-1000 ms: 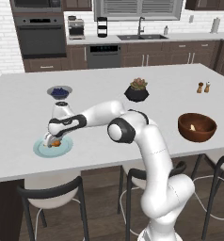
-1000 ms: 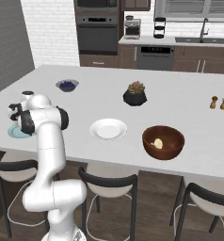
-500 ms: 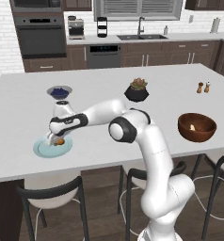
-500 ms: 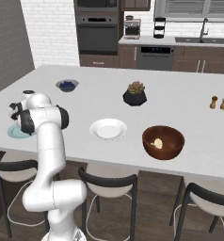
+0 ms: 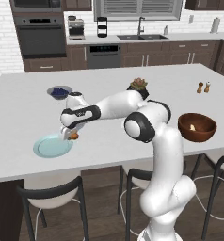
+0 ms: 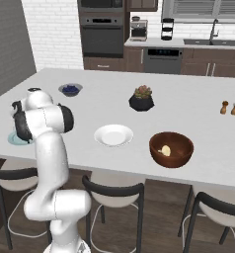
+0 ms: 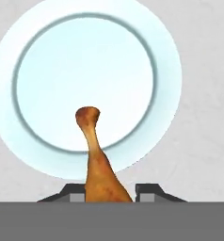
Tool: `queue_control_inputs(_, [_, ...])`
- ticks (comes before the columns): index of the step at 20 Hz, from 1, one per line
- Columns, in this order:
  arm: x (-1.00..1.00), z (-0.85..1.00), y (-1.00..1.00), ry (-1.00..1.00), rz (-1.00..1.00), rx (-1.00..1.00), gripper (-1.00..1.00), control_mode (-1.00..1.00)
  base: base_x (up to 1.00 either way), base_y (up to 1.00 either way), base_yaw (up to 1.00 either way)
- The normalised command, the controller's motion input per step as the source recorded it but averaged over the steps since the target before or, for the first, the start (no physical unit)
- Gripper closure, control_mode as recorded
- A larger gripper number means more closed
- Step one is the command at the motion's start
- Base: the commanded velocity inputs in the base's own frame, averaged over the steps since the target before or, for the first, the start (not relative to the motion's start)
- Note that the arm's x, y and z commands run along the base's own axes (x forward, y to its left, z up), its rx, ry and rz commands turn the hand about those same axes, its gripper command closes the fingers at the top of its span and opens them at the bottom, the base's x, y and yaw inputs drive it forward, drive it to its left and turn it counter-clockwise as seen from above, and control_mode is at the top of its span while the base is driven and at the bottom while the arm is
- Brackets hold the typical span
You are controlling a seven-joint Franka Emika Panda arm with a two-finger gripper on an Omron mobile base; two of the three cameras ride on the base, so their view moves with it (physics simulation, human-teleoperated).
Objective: Pick the chicken drumstick and mushroom from their plates and place them in the bowl. Then put the bowl in the fridge.
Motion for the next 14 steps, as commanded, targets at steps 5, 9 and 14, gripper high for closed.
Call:
queue_control_inputs(5, [-0.29,0.74,-1.00,-0.12,-0.10,0.00,1.00,-1.00,0.00,0.00,0.00])
queue_control_inputs(9, [0.01,0.61,-1.00,-0.02,-0.20,0.00,1.00,-1.00,0.00,0.00,0.00])
queue_control_inputs(14, [0.00,0.42,-1.00,0.00,-0.19,-0.01,1.00,-1.00,0.00,0.00,0.00])
